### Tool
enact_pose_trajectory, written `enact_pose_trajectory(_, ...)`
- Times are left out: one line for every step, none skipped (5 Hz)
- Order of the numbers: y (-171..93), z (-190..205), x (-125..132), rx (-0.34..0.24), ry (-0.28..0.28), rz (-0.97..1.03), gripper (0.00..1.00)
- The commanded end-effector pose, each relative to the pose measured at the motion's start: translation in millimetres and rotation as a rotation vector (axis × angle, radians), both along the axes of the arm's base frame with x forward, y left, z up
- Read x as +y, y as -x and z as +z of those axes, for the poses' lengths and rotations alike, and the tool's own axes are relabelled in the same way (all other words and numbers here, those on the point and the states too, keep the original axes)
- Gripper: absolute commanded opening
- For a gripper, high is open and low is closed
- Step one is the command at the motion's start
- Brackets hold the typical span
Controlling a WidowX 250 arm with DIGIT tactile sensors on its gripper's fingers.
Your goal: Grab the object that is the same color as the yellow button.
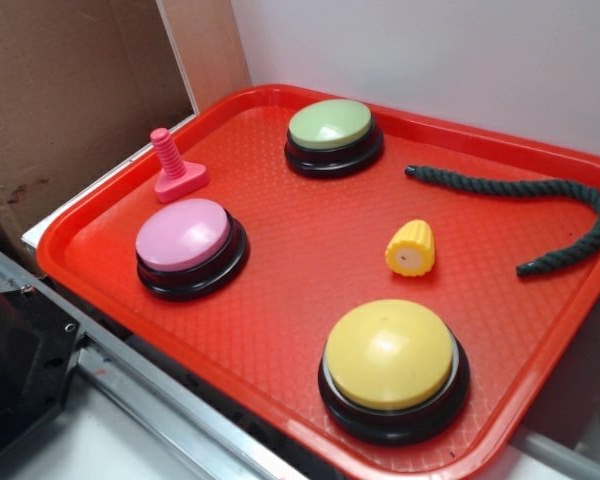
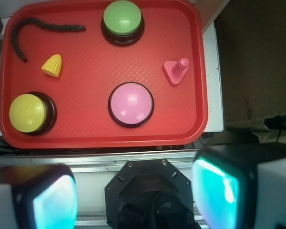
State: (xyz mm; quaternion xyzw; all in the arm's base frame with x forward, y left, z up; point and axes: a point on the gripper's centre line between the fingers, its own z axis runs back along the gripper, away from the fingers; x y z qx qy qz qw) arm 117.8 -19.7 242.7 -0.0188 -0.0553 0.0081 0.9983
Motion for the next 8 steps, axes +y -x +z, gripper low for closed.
enact_pose_trajectory(0, 0, 0, 0.0, 0.0, 0.0, 1.0)
enact_pose_trajectory(-14, 16, -9, -0.05, 0.008, -0.029, 1.0)
enact_pose_trajectory(-43, 40, -20, -0.09, 0.0, -0.087, 1.0)
enact_pose_trajectory(-89, 55, -47, -0.173, 0.03, -0.185, 1.0)
enact_pose_trajectory(-137, 41, -102, -0.154, -0.027, -0.26, 1.0)
enact_pose_trajectory(-167, -6, -143, -0.071, 0.007, -0.204, 1.0)
enact_pose_trajectory(-174, -53, -163, 0.062, 0.058, -0.002, 1.0)
enact_pose_trajectory(-166, -77, -162, 0.135, 0.117, 0.103, 1.0)
